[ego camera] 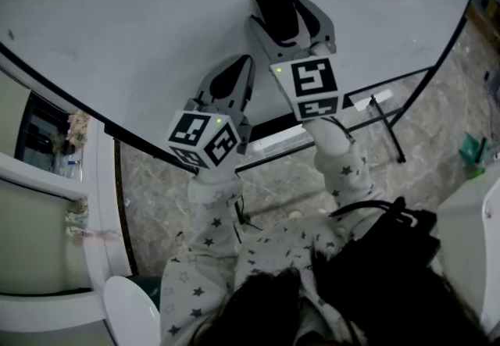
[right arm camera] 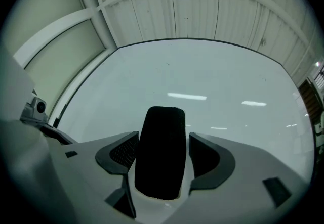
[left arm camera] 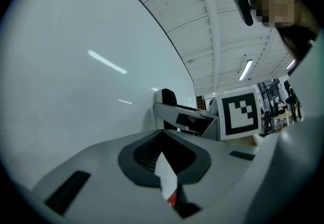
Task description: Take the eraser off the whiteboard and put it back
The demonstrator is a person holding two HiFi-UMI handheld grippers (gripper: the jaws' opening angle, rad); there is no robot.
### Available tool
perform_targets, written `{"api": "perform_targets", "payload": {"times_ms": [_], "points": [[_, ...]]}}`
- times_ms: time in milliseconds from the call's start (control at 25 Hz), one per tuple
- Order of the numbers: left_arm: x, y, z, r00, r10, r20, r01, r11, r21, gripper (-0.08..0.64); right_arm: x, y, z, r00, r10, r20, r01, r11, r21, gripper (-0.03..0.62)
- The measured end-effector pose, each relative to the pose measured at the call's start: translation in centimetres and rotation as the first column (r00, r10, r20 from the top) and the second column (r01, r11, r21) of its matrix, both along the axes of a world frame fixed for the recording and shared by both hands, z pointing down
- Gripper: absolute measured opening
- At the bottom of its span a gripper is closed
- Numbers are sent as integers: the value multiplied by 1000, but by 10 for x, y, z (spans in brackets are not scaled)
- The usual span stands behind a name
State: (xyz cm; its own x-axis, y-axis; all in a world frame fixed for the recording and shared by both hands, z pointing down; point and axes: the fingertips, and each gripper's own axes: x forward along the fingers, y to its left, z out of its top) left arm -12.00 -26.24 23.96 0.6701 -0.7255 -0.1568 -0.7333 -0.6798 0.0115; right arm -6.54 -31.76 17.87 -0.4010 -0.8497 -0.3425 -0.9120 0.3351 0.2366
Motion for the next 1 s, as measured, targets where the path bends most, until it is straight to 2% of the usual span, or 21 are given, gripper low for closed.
{"api": "perform_targets", "payload": {"times_ms": [320, 640, 1000], "points": [[-3, -2, 3, 1000, -5, -6, 5, 1000, -8, 0, 3, -4, 0, 997, 74, 9, -74, 997, 3, 287], [-7, -2, 0, 999, -28, -20, 28, 1000, -5, 0, 3, -4, 1, 997, 68, 42, -68, 998, 4, 262], [-4, -2, -4, 999, -35, -37, 35, 999, -7, 0, 7, -3, 10, 999, 26, 26, -25, 999, -28, 261]]}}
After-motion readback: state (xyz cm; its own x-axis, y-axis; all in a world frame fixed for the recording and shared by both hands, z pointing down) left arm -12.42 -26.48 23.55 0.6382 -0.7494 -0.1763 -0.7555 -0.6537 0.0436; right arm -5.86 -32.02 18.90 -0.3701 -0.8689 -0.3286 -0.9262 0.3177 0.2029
